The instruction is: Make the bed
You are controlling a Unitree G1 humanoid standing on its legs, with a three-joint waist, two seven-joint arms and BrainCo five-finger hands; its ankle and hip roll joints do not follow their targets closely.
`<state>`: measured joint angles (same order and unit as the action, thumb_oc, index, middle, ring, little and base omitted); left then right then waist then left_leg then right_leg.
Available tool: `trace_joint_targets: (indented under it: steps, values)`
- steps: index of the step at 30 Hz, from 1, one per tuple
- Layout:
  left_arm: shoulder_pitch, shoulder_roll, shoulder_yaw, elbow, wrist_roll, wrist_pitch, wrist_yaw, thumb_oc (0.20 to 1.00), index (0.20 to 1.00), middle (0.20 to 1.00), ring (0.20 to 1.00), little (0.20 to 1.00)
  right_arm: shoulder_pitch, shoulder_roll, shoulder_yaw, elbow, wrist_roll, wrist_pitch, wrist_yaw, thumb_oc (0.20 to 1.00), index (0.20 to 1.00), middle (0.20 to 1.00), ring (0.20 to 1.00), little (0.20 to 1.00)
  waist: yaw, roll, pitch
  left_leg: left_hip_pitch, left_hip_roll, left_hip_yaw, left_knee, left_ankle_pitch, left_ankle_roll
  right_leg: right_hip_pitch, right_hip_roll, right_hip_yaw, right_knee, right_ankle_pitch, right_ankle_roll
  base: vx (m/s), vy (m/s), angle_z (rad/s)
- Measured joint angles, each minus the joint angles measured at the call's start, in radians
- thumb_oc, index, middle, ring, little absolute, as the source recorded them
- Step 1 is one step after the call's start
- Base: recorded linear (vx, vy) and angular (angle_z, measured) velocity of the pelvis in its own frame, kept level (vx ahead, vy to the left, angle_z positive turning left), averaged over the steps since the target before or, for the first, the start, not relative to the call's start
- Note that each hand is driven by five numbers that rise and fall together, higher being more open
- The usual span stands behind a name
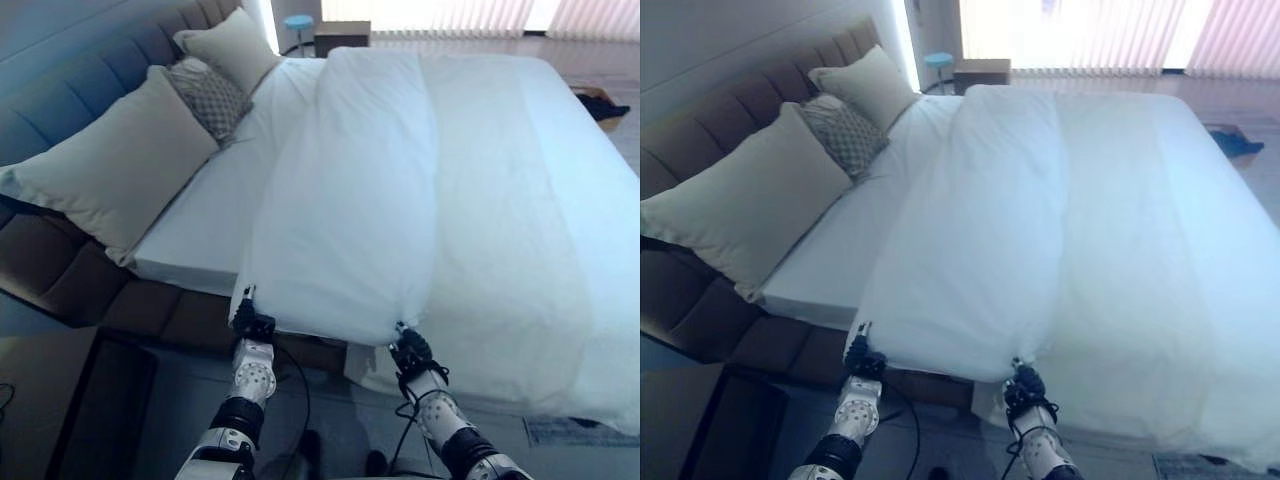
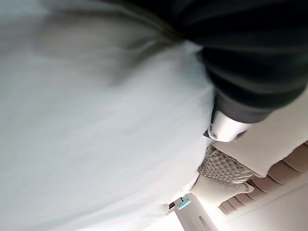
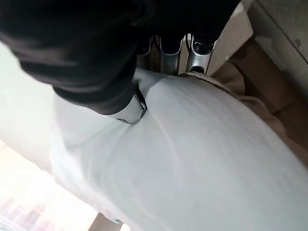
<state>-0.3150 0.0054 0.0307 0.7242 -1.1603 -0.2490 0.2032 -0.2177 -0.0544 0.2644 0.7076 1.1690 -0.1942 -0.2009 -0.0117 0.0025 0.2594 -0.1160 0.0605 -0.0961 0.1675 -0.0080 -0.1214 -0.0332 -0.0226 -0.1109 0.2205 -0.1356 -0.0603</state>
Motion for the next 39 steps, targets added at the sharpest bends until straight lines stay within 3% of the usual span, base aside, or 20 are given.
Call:
trace_joint_targets:
  steps: [1, 4, 8, 9, 12, 15, 24, 31, 39]
  values:
    - [-0.005, 0.0, -0.001, 0.002, 0.0, 0.0, 0.0, 0.2, 0.2, 0.2, 0.2, 0.2, 0.0, -0.003, -0.007, 0.0, 0.0, 0.001, -0.002, 0.2, 0.2, 0.2, 0.2, 0.2, -0.002, 0.001, 0.0, -0.002, 0.028, 0.009, -0.02, 0.0, -0.004, -0.005, 0.003, -0.006, -0.001, 0.001, 0.002, 0.07, 0.297, 0.06]
    - [0.007, -0.004, -0.009, 0.002, 0.0, 0.001, 0.0, 0.2, 0.2, 0.2, 0.2, 0.2, 0.005, -0.003, -0.017, 0.0, -0.001, 0.005, -0.008, 0.2, 0.2, 0.2, 0.2, 0.2, -0.002, 0.011, -0.003, 0.017, 0.042, 0.048, -0.074, 0.021, 0.02, -0.004, 0.007, -0.006, -0.009, 0.0, 0.021, 0.06, 0.384, -0.01]
    - [0.015, -0.003, -0.01, 0.011, 0.001, 0.008, 0.0, 0.2, 0.2, 0.2, 0.2, 0.2, 0.006, 0.005, -0.021, -0.002, -0.002, 0.006, -0.022, 0.2, 0.2, 0.2, 0.2, 0.2, 0.003, 0.013, -0.003, 0.053, -0.028, 0.05, -0.104, 0.045, 0.05, -0.014, -0.043, 0.034, 0.0, 0.011, 0.086, 0.0, 0.339, -0.18]
    - [0.012, 0.001, -0.008, 0.008, 0.001, 0.008, 0.001, 0.2, 0.2, 0.2, 0.2, 0.2, 0.002, 0.006, -0.02, -0.002, -0.003, 0.006, -0.021, 0.2, 0.2, 0.2, 0.2, 0.2, 0.004, 0.015, -0.003, 0.054, -0.048, 0.062, -0.087, 0.026, 0.077, -0.017, -0.061, 0.048, 0.004, 0.019, 0.099, -0.04, 0.181, -0.36]
    - [0.008, 0.024, -0.008, -0.021, 0.007, 0.007, 0.014, 0.2, 0.2, 0.2, 0.2, 0.2, -0.03, 0.008, -0.014, -0.015, -0.012, 0.008, -0.019, 0.2, 0.2, 0.2, 0.2, 0.2, 0.014, 0.012, -0.001, 0.035, -0.072, 0.129, -0.071, 0.006, 0.115, -0.07, -0.094, 0.049, 0.031, 0.031, 0.134, -0.07, 0.25, -0.57]
    - [0.043, 0.04, -0.005, -0.101, 0.013, 0.006, 0.022, 0.2, 0.2, 0.2, 0.2, 0.2, -0.025, 0.002, -0.012, -0.089, -0.024, 0.008, -0.002, 0.2, 0.2, 0.2, 0.2, 0.2, 0.053, 0.008, 0.002, 0.039, -0.079, 0.176, -0.074, -0.001, 0.127, -0.09, -0.107, -0.028, 0.006, 0.057, 0.124, 0.01, 0.147, -0.72]
    - [0.078, 0.036, -0.006, -0.217, 0.038, -0.002, 0.004, 0.2, 0.2, 0.2, 0.2, 0.2, 0.032, -0.038, -0.011, -0.254, -0.095, -0.01, 0.063, 0.2, 0.2, 0.2, 0.2, 0.2, 0.051, 0.012, 0.031, -0.011, -0.064, 0.146, -0.084, 0.019, 0.11, -0.102, -0.055, 0.0, -0.05, 0.081, 0.11, -0.03, 0.02, 0.06]
    - [0.01, 0.032, -0.01, -0.174, 0.046, -0.003, -0.011, 0.2, 0.2, 0.2, 0.2, 0.2, 0.019, -0.068, -0.01, -0.236, -0.157, -0.025, 0.072, 0.2, 0.2, 0.2, 0.2, 0.2, 0.049, 0.023, 0.128, -0.113, -0.058, 0.119, -0.034, 0.021, 0.105, -0.171, -0.05, -0.017, -0.022, 0.068, 0.101, -0.07, -0.032, 0.19]
    - [-0.094, 0.047, -0.027, -0.105, 0.053, -0.021, -0.011, 0.2, 0.2, 0.2, 0.2, 0.2, -0.102, -0.096, 0.022, -0.129, -0.207, -0.042, 0.033, 0.2, 0.2, 0.2, 0.2, 0.2, 0.051, 0.02, 0.174, -0.248, -0.059, 0.087, 0.007, 0.032, 0.096, -0.302, -0.052, -0.038, 0.043, 0.054, 0.092, -0.04, -0.01, 0.11]
